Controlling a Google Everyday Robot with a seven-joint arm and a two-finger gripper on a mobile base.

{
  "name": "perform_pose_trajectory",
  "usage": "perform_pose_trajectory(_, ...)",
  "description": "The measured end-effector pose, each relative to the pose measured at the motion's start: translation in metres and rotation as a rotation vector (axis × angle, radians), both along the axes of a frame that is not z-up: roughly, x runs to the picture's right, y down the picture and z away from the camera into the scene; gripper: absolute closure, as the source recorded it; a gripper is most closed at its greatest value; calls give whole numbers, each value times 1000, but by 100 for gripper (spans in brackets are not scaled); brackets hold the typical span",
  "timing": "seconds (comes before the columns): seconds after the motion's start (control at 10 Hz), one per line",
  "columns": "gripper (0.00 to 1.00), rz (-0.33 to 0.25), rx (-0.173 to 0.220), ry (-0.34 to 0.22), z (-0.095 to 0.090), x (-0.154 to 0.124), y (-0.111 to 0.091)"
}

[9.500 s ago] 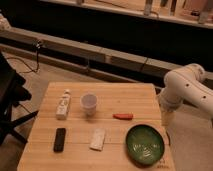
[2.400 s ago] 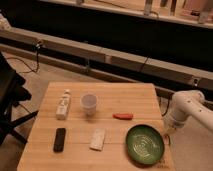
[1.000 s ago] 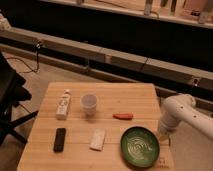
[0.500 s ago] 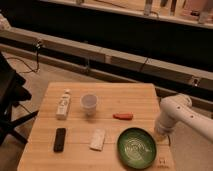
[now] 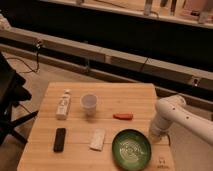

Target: Push the ceramic bowl across the table

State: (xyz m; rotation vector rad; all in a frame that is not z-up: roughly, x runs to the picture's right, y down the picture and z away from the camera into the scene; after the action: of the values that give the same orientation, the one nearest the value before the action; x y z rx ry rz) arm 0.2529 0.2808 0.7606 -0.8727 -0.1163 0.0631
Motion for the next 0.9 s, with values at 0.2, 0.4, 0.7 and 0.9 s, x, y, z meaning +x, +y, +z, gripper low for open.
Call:
perform_pose_trajectory(0.2, 87, -12, -4, -24, -4, -7, 4)
perform_pose_trajectory(0.4, 87, -42, -38, -86, -8, -27, 14)
perform_pose_trajectory(0.7, 87, -38, -31, -66, 4, -29, 7)
perform_pose_trajectory(0.9, 87, -63, -42, -87, 9, -42, -1)
